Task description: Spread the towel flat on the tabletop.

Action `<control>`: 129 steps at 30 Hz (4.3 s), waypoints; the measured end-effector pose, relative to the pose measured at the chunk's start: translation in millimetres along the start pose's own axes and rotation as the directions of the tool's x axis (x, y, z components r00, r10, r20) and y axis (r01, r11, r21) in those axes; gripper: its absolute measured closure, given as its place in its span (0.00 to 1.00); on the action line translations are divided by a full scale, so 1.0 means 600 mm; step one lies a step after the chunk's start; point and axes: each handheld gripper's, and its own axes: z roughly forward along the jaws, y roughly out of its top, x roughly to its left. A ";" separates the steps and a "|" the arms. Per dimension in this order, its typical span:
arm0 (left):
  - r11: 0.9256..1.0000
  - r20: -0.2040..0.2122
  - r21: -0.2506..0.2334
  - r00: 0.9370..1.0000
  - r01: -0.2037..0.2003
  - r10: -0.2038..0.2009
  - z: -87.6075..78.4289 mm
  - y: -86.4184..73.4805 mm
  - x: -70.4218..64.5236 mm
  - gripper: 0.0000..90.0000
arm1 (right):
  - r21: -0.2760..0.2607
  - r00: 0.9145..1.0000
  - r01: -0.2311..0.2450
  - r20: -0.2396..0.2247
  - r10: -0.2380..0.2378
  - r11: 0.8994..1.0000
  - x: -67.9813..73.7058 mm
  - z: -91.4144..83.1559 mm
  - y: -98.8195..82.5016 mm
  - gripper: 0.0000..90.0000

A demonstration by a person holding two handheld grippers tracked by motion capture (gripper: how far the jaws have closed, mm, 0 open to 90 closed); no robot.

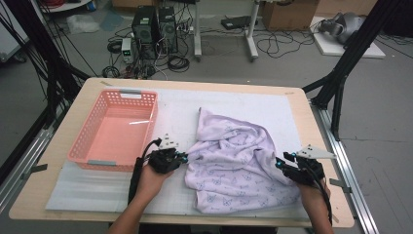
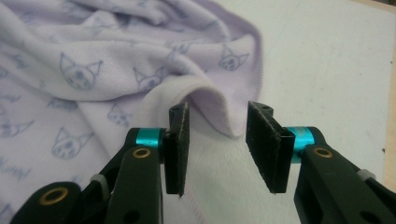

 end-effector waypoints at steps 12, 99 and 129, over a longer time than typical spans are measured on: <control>1.000 0.013 -0.013 1.000 0.010 -0.010 -0.031 -0.034 -0.006 0.97 | 0.110 0.999 0.035 0.013 -0.037 0.993 0.021 0.112 0.079 0.62; 0.988 0.038 -0.126 0.995 0.091 -0.087 0.022 0.002 0.020 0.52 | 0.154 0.954 -0.084 0.297 0.035 0.985 -0.149 0.206 0.114 0.82; 0.983 -0.171 -0.029 0.968 0.181 -0.183 0.222 0.157 0.076 0.71 | -0.009 0.997 0.057 0.061 -0.056 0.998 -0.077 0.097 0.071 0.71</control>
